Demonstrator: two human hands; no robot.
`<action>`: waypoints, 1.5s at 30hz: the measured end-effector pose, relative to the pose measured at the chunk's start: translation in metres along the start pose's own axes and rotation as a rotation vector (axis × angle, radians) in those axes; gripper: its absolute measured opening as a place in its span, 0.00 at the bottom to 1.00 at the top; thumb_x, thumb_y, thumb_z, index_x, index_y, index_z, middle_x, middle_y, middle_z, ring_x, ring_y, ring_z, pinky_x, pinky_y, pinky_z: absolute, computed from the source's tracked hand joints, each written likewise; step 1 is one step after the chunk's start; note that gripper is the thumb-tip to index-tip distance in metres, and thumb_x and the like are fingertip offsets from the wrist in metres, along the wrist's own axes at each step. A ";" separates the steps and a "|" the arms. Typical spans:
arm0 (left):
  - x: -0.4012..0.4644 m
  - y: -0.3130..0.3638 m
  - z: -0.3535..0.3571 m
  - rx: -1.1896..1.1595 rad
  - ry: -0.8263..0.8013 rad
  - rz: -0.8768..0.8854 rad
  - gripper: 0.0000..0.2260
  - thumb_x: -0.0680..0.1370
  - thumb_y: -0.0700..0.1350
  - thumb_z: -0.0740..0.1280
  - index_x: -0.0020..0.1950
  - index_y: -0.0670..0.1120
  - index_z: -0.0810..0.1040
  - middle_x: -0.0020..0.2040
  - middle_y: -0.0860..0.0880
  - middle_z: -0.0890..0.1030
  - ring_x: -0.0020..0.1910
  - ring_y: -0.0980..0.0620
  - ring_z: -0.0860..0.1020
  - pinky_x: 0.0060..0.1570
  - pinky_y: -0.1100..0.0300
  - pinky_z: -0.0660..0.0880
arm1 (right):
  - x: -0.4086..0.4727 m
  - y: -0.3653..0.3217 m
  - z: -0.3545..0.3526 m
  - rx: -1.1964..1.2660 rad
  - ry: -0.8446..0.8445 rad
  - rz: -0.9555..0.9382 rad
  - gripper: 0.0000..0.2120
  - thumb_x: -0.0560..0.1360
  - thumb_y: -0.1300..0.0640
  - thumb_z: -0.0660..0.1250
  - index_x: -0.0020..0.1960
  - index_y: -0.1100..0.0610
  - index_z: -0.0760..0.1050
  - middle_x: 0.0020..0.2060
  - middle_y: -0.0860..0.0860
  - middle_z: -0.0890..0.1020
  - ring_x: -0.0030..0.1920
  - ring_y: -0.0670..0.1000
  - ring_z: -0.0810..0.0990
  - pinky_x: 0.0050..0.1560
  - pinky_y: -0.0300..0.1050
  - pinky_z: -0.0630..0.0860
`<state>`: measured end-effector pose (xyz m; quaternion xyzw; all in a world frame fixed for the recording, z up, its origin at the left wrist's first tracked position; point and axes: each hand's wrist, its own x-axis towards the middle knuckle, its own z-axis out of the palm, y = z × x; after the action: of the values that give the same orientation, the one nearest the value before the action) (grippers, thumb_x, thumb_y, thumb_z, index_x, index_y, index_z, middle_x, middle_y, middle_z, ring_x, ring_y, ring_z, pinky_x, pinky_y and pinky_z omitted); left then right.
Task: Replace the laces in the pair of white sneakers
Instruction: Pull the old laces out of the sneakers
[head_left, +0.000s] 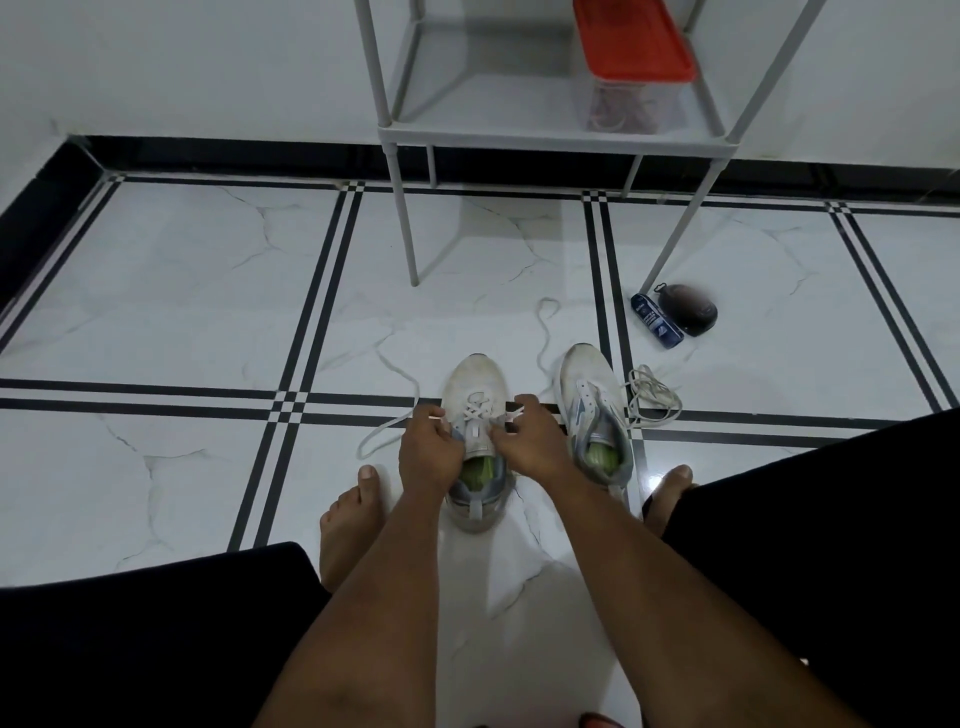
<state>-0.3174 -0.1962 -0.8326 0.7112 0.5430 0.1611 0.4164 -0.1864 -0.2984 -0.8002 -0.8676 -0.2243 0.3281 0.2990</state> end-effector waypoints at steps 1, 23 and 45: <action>0.000 0.001 0.000 -0.029 -0.005 -0.022 0.12 0.77 0.43 0.71 0.56 0.52 0.73 0.47 0.50 0.83 0.46 0.46 0.81 0.44 0.57 0.71 | 0.003 0.003 -0.001 0.072 -0.004 0.052 0.28 0.72 0.44 0.75 0.67 0.50 0.71 0.55 0.50 0.83 0.55 0.54 0.84 0.55 0.53 0.82; 0.003 0.032 -0.016 0.131 0.280 0.091 0.11 0.83 0.47 0.62 0.61 0.44 0.77 0.65 0.44 0.74 0.55 0.41 0.80 0.46 0.49 0.78 | 0.004 0.000 -0.009 0.143 -0.057 0.110 0.13 0.76 0.48 0.75 0.41 0.57 0.81 0.39 0.54 0.86 0.40 0.56 0.88 0.42 0.60 0.87; 0.007 0.025 -0.005 0.637 0.078 0.570 0.18 0.72 0.57 0.71 0.58 0.53 0.82 0.72 0.47 0.73 0.73 0.44 0.68 0.70 0.40 0.64 | 0.004 -0.001 -0.013 0.202 -0.092 0.123 0.10 0.73 0.51 0.73 0.38 0.56 0.80 0.39 0.55 0.87 0.38 0.57 0.88 0.41 0.61 0.87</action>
<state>-0.3023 -0.1896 -0.8118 0.9193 0.3625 0.1208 0.0938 -0.1748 -0.3001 -0.7934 -0.8292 -0.1496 0.4061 0.3536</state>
